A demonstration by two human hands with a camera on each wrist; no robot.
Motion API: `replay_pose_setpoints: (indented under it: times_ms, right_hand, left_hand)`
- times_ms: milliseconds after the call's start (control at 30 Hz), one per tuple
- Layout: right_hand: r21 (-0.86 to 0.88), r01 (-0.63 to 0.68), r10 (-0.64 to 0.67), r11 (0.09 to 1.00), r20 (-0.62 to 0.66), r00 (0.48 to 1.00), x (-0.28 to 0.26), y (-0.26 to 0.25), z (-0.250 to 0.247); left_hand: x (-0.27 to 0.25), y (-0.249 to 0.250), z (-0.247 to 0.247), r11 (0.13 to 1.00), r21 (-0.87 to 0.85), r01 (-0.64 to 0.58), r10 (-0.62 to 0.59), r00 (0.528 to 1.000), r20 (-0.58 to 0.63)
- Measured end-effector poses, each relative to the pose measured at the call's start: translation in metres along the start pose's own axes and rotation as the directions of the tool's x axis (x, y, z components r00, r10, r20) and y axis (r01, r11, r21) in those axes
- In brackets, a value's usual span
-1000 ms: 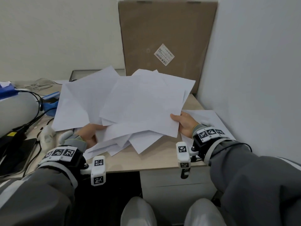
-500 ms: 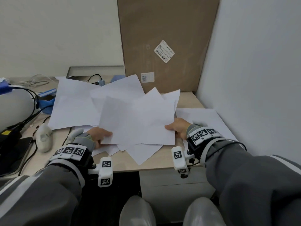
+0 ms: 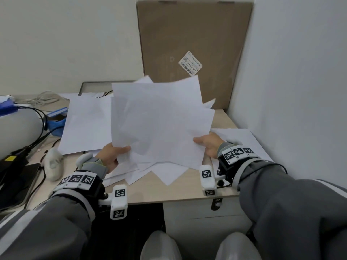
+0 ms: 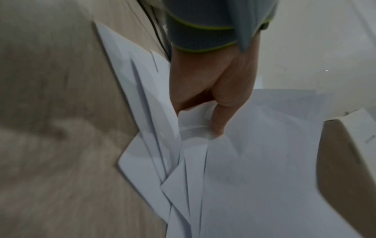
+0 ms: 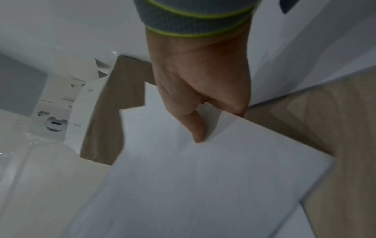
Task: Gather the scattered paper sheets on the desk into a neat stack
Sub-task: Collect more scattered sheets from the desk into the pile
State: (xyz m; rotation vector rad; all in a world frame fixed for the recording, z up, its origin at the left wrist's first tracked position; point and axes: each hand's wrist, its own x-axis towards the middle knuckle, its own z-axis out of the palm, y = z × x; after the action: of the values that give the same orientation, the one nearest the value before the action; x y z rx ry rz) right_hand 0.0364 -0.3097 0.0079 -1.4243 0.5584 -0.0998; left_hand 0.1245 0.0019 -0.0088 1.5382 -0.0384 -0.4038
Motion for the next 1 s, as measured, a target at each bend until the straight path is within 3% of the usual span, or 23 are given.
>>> replay_pose_setpoints:
  times_ms: [133,233,467,700,900,1000]
  right_hand:
    - [0.128,0.190,-0.195,0.973,0.028,0.980,-0.006,-0.034,0.000]
    - [0.171,0.254,-0.276,0.952,0.117,0.954,-0.015,-0.061,-0.005]
    - [0.045,0.196,-0.201,0.980,0.221,0.954,-0.016,-0.053,-0.017]
    - [0.048,0.223,-0.227,0.974,0.087,0.970,-0.009,-0.044,-0.002]
    - [0.104,0.276,-0.279,0.955,0.015,0.960,-0.010,-0.044,0.014]
    - [0.144,0.305,-0.310,0.941,0.015,0.951,-0.009,-0.046,0.017]
  left_hand:
    - [0.001,0.030,0.001,0.992,-0.051,-0.114,0.114,0.994,-0.005]
    - [-0.001,0.052,0.002,0.981,-0.080,-0.179,0.180,0.984,0.006]
    - [-0.003,0.045,0.006,0.976,-0.115,-0.182,0.191,0.980,0.064]
    - [0.003,0.040,0.019,0.973,-0.077,-0.217,0.219,0.976,0.020]
    - [0.007,0.051,0.016,0.950,-0.023,-0.311,0.302,0.937,-0.174]
    - [0.004,0.059,0.013,0.928,-0.059,-0.367,0.355,0.923,-0.145]
